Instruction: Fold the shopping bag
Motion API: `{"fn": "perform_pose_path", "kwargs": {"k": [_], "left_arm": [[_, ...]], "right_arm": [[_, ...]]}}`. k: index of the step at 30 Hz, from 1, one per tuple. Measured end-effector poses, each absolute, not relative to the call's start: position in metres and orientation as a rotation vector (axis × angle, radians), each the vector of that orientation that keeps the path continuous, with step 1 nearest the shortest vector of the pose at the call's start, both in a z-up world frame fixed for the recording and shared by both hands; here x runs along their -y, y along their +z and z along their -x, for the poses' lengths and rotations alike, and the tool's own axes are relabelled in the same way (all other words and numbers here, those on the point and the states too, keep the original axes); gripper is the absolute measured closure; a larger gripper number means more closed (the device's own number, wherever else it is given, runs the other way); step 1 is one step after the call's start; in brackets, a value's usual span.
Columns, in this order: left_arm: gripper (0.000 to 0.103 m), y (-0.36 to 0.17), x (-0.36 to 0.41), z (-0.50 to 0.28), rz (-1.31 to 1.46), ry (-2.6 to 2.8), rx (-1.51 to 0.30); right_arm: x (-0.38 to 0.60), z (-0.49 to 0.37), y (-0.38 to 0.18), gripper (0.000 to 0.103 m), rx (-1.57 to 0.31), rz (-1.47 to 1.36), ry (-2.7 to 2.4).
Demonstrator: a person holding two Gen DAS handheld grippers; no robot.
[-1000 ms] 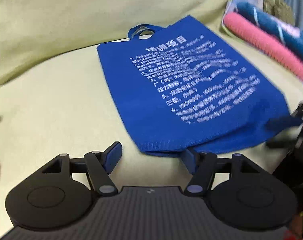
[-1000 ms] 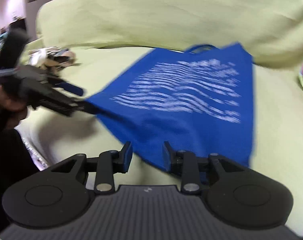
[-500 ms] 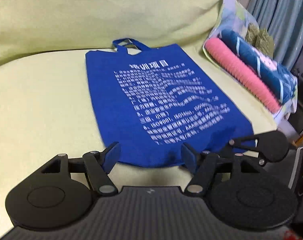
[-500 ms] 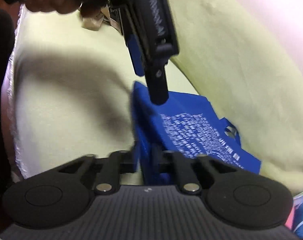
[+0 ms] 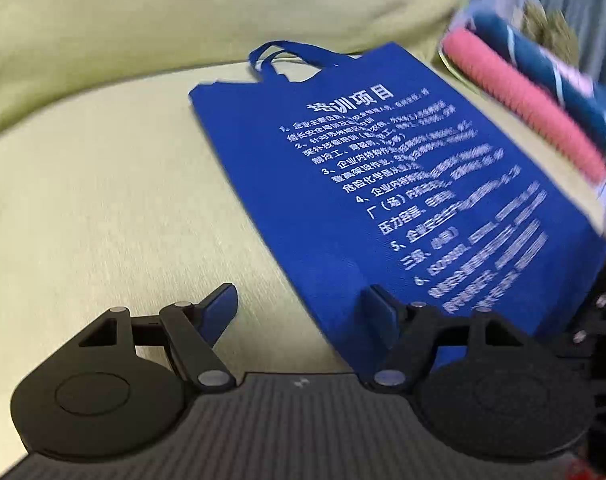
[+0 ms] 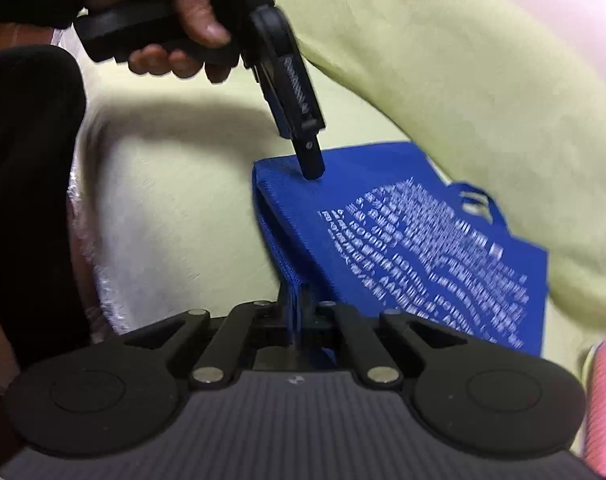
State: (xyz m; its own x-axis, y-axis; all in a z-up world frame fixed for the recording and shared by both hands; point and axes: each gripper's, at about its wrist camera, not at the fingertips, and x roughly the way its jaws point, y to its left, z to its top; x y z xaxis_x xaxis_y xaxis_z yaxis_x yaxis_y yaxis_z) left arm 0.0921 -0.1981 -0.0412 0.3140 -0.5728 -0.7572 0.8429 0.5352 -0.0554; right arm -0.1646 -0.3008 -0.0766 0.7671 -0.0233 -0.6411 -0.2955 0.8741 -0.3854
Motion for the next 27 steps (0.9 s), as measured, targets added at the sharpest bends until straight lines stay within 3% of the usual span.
{"fn": "perform_pose_path", "kwargs": {"k": [11, 18, 23, 27], "left_arm": [[0.03, 0.012, 0.185, -0.04, -0.423, -1.001, -0.65], [0.03, -0.022, 0.212, -0.008, -0.626, -1.094, -0.642], [0.029, -0.035, 0.21, -0.03, -0.598, -1.0, -0.642], [0.023, -0.04, 0.2, -0.044, -0.532, -0.99, -0.646]], "right_arm": [[0.335, 0.194, -0.033, 0.096, -0.645, 0.341, 0.113], [0.349, 0.192, -0.048, 0.096, -0.688, 0.299, 0.093], [0.366, 0.195, -0.058, 0.09, -0.738, 0.188, 0.063], [0.38, 0.198, -0.066, 0.089, -0.777, 0.098, 0.038]]}}
